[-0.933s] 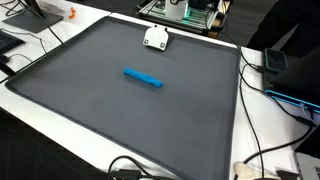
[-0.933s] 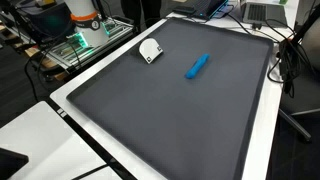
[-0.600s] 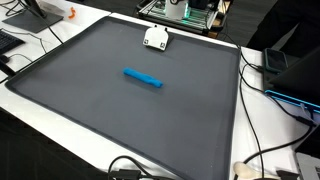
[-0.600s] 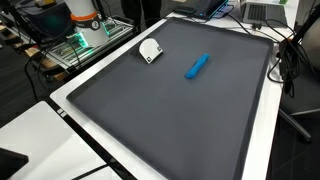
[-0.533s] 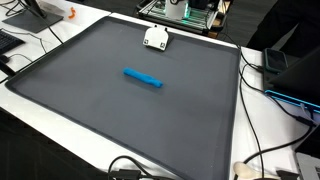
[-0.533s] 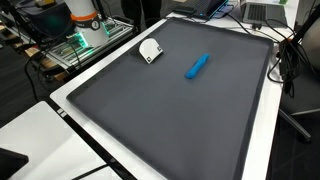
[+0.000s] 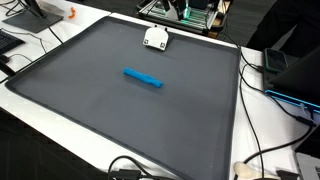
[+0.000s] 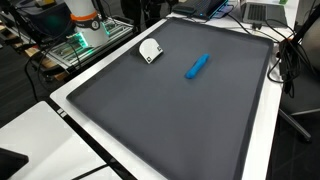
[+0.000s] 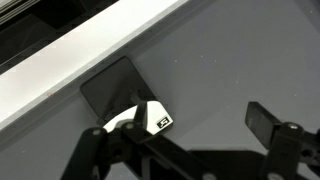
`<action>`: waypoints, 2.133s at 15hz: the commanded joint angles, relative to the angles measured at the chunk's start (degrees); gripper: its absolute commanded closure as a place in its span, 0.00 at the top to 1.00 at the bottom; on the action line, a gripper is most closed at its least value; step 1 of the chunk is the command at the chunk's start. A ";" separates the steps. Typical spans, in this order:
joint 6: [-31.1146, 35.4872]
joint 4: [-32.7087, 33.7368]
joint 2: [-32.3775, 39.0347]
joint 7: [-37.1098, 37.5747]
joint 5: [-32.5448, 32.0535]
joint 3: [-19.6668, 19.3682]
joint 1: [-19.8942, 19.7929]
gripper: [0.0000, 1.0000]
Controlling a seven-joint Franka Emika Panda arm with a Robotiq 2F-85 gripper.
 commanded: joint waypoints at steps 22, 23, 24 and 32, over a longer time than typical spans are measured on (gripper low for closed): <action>27.53 -19.29 -1.55 17.48 16.61 -4.53 -2.22 1.00; 27.81 -17.68 0.05 17.97 16.36 -4.48 -2.39 1.00; 28.51 -17.70 0.27 18.24 16.17 -4.37 -2.38 1.00; 29.86 -18.06 1.13 19.62 16.37 -4.21 -1.91 1.00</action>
